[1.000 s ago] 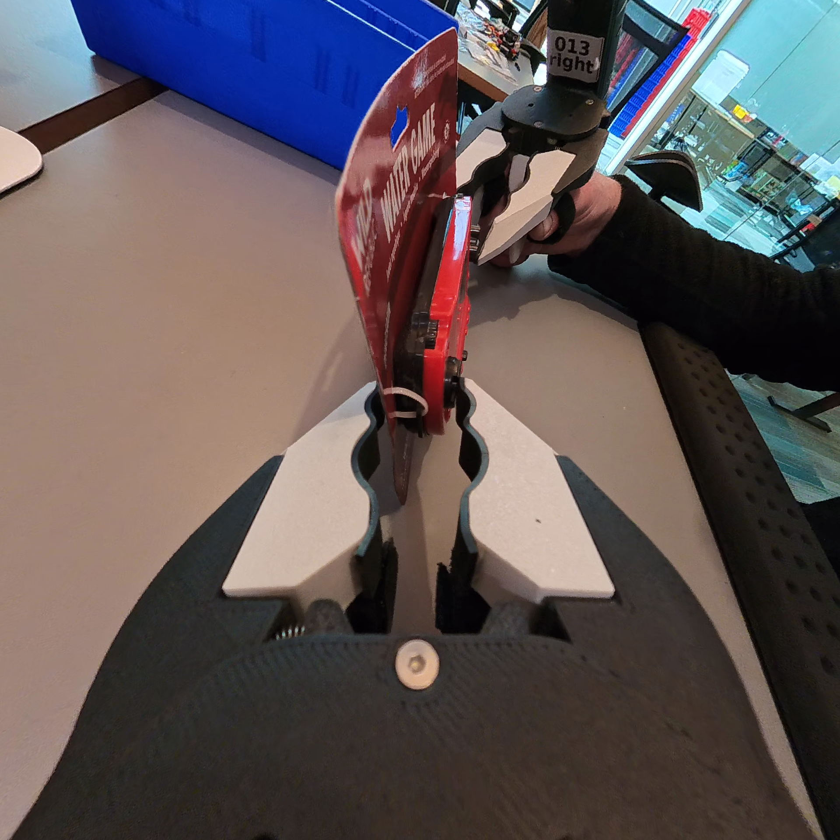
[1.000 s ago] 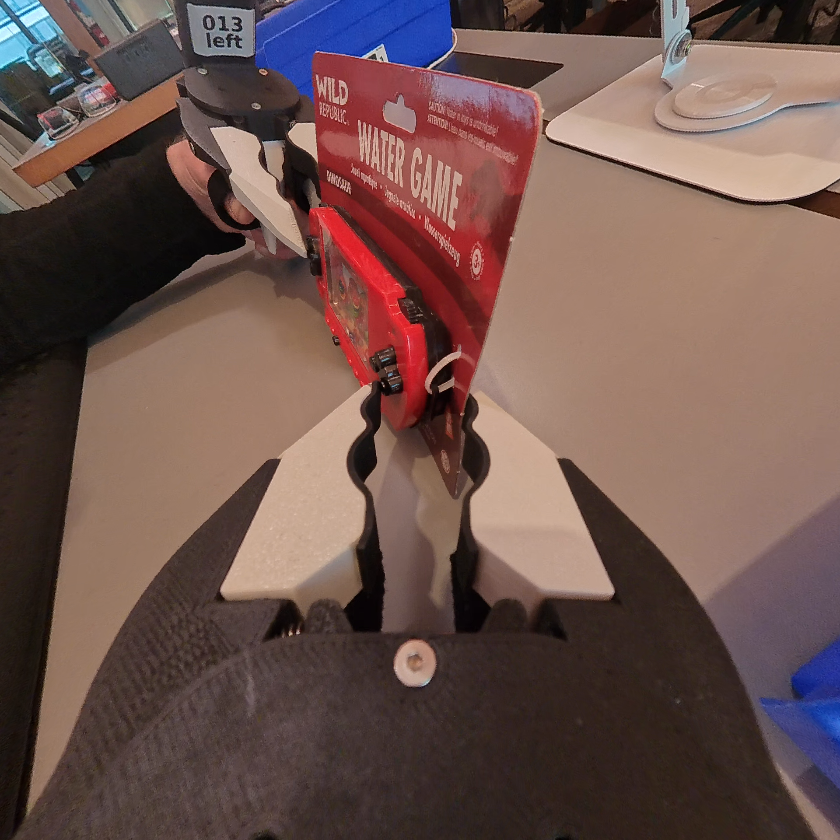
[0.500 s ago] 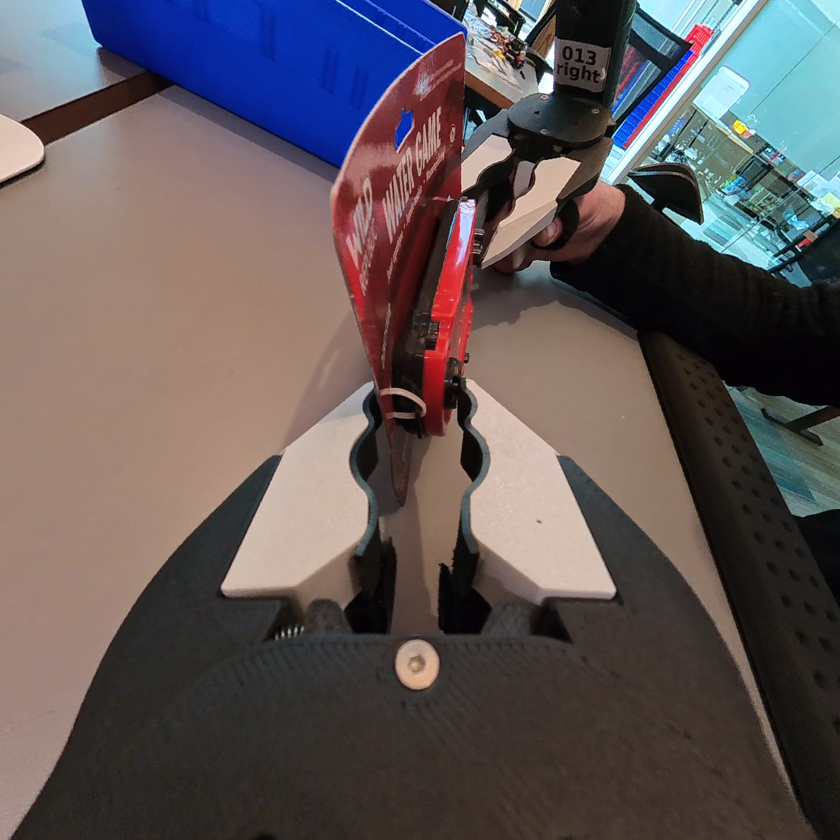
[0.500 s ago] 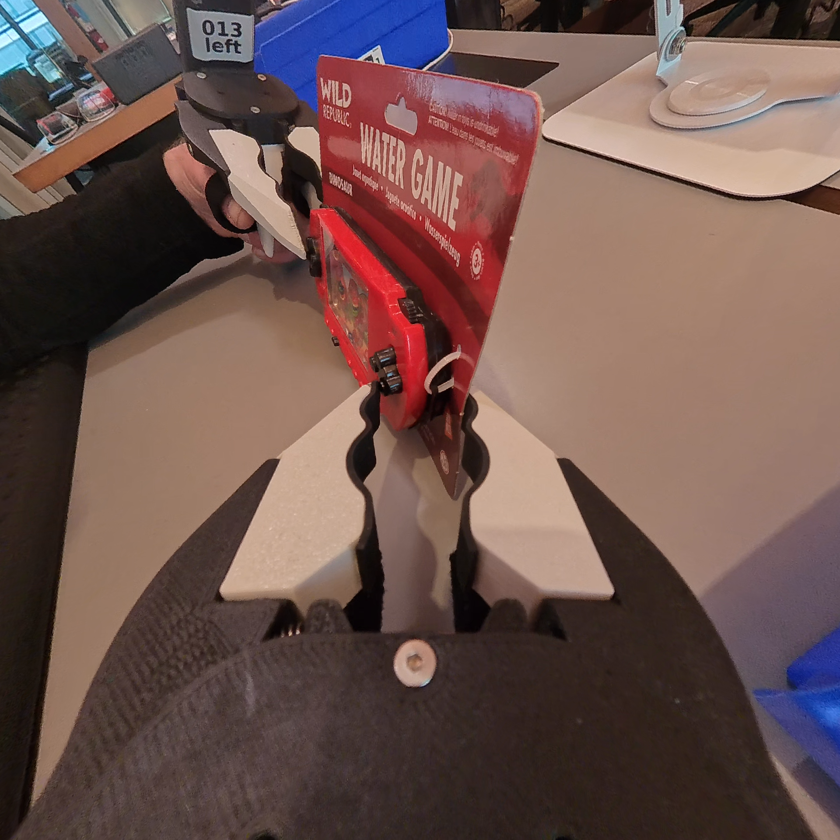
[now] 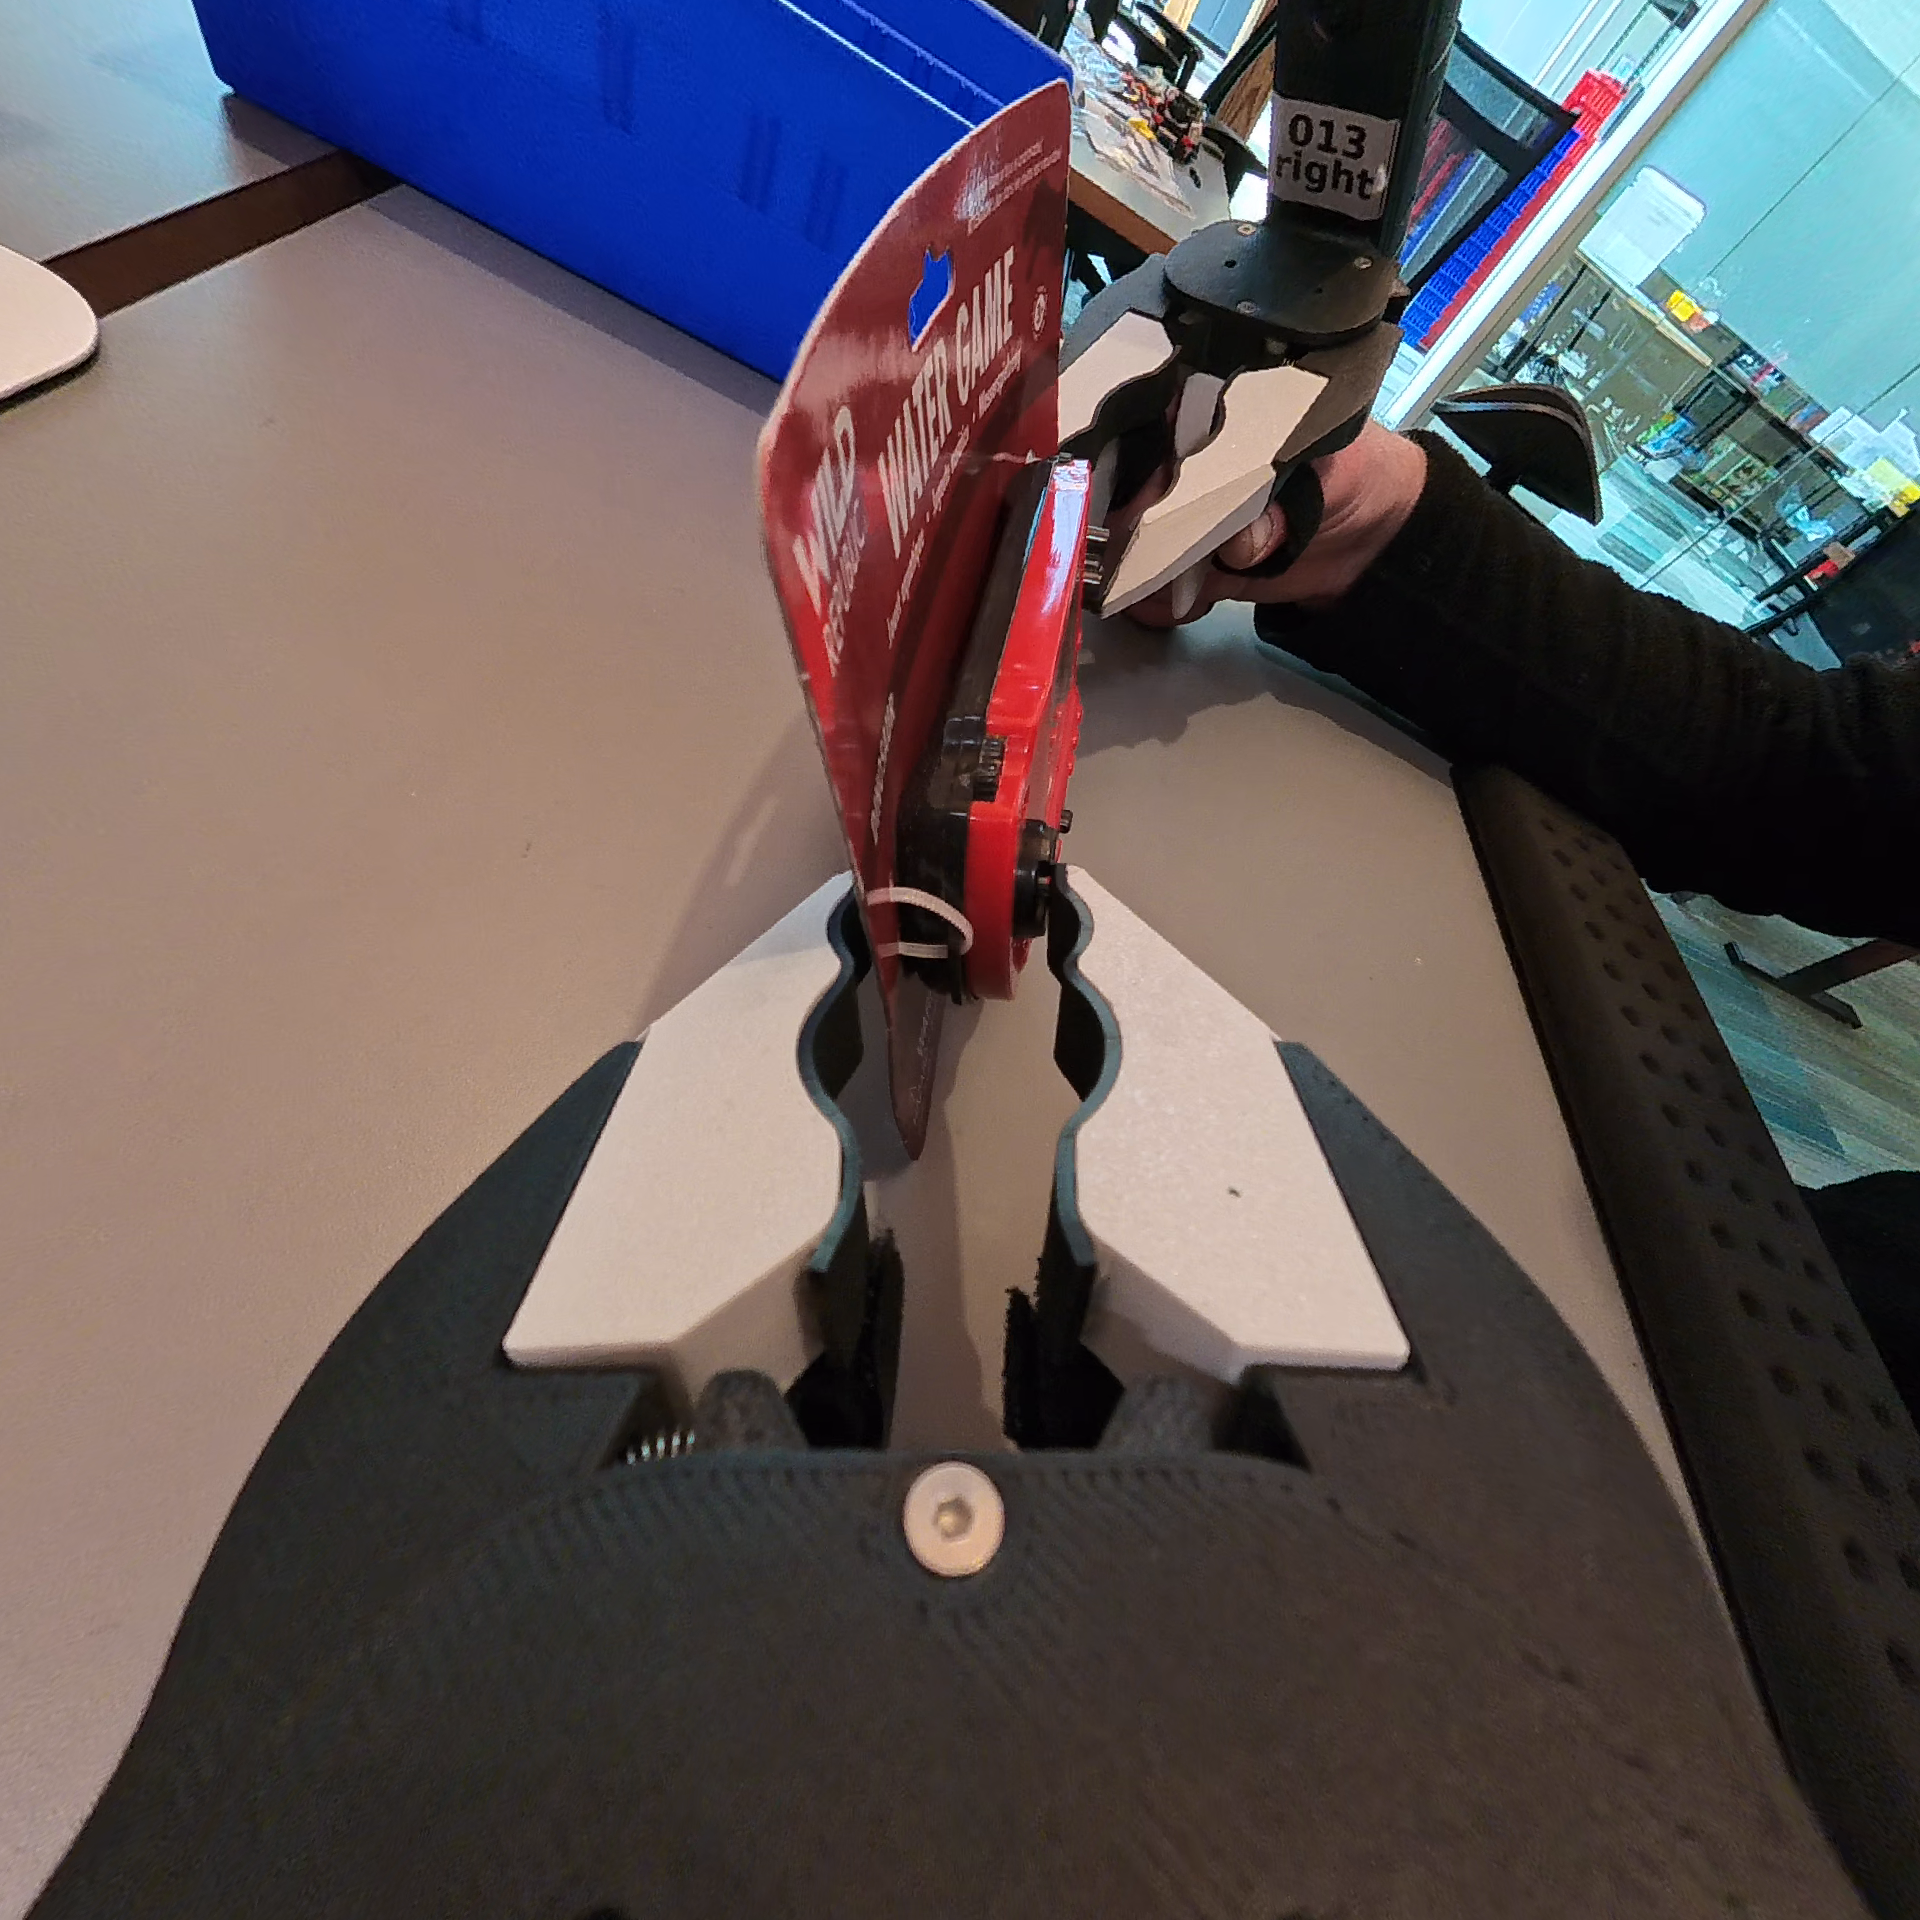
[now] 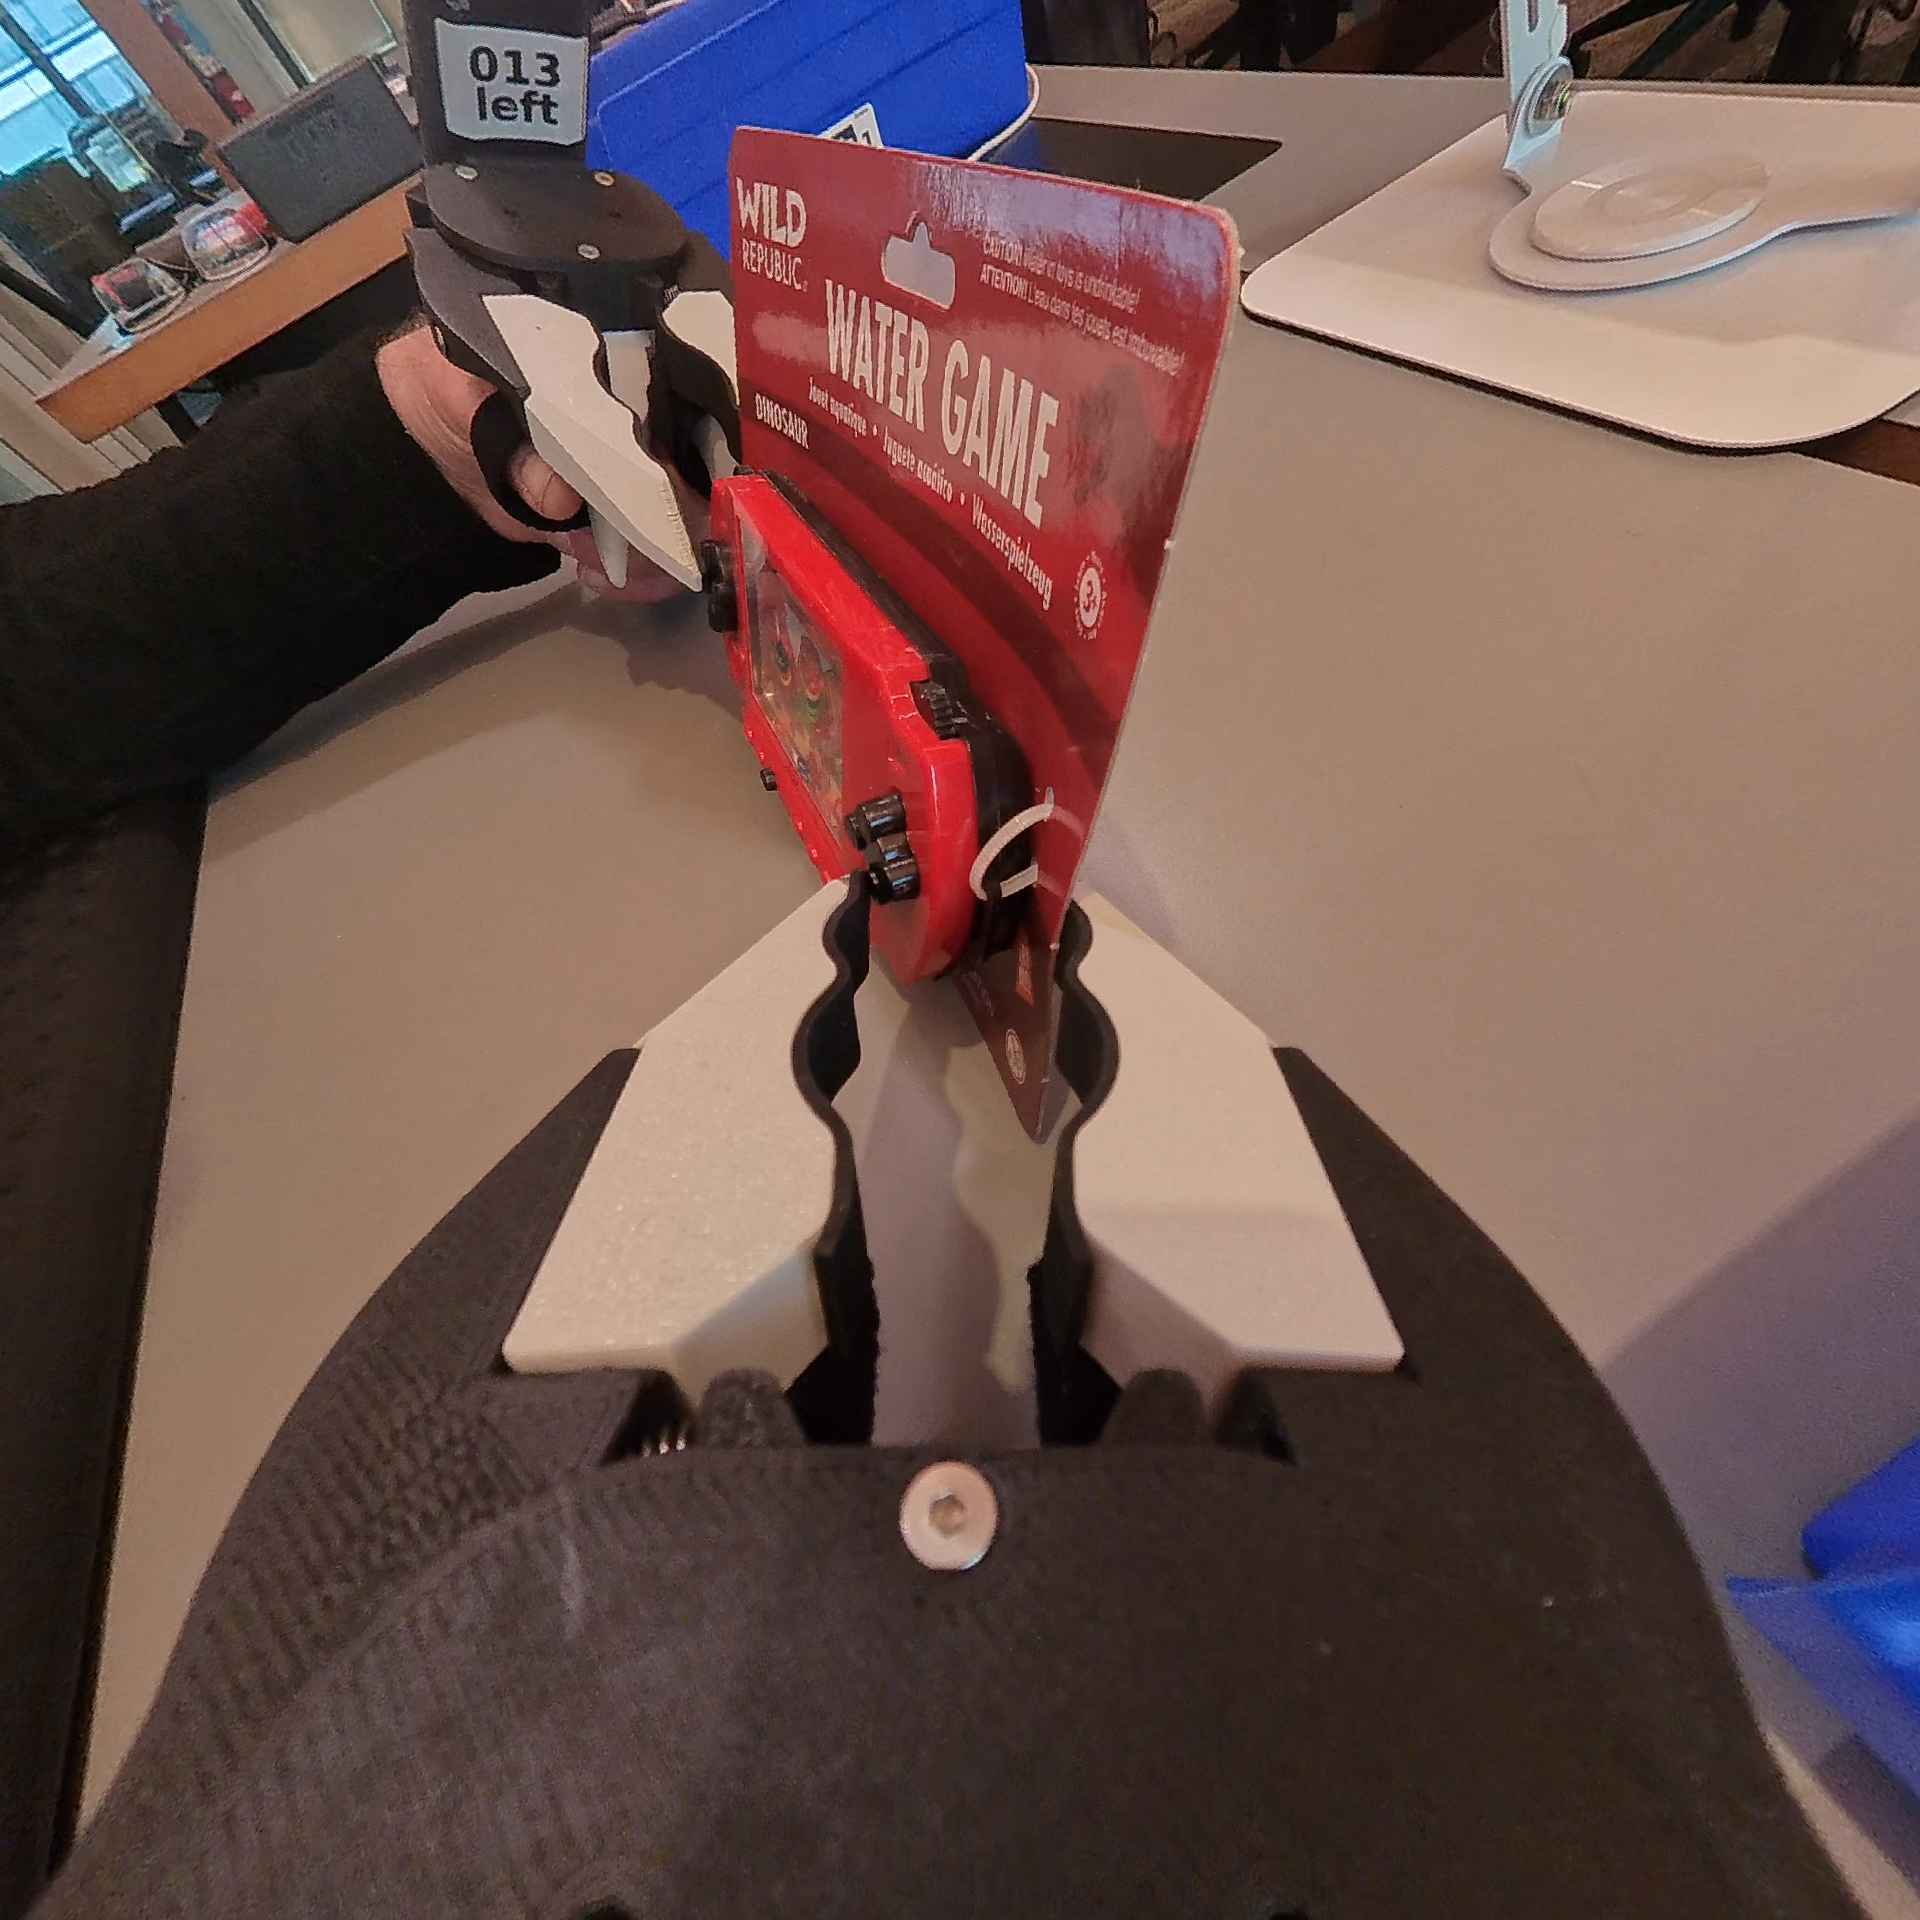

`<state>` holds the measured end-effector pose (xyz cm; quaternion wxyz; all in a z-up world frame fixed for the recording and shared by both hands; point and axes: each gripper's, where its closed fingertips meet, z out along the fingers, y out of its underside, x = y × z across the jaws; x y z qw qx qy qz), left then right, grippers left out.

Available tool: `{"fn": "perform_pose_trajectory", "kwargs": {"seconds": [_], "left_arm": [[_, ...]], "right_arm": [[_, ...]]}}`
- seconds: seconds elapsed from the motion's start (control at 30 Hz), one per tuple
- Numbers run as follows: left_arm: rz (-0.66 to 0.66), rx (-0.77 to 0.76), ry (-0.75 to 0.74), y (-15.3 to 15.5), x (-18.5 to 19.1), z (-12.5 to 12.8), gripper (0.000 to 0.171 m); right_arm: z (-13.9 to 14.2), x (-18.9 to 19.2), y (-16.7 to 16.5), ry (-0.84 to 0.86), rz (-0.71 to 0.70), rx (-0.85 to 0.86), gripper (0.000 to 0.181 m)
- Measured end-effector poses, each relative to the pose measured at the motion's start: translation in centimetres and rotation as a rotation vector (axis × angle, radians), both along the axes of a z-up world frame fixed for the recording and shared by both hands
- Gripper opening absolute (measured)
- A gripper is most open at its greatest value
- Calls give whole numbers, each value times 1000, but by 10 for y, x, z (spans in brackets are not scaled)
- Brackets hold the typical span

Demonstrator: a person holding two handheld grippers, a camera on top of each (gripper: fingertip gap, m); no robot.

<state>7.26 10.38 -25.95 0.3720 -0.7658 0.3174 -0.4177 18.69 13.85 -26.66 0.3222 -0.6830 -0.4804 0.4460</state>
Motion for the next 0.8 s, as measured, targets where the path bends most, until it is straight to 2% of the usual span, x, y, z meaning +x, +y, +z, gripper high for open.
{"fn": "perform_pose_trajectory", "kwargs": {"seconds": [0.23, 0.43, 0.8], "left_arm": [[-31, 30, 18, -3, 2, 2, 23], [-36, 25, 18, -5, 2, 2, 22], [-4, 28, 29, -8, 0, 0, 35]], "right_arm": [[0, 0, 0, 1, 2, -4, 32], [1, 0, 0, 5, 3, -3, 32], [0, -1, -4, -3, 21, 9, 32]]}}
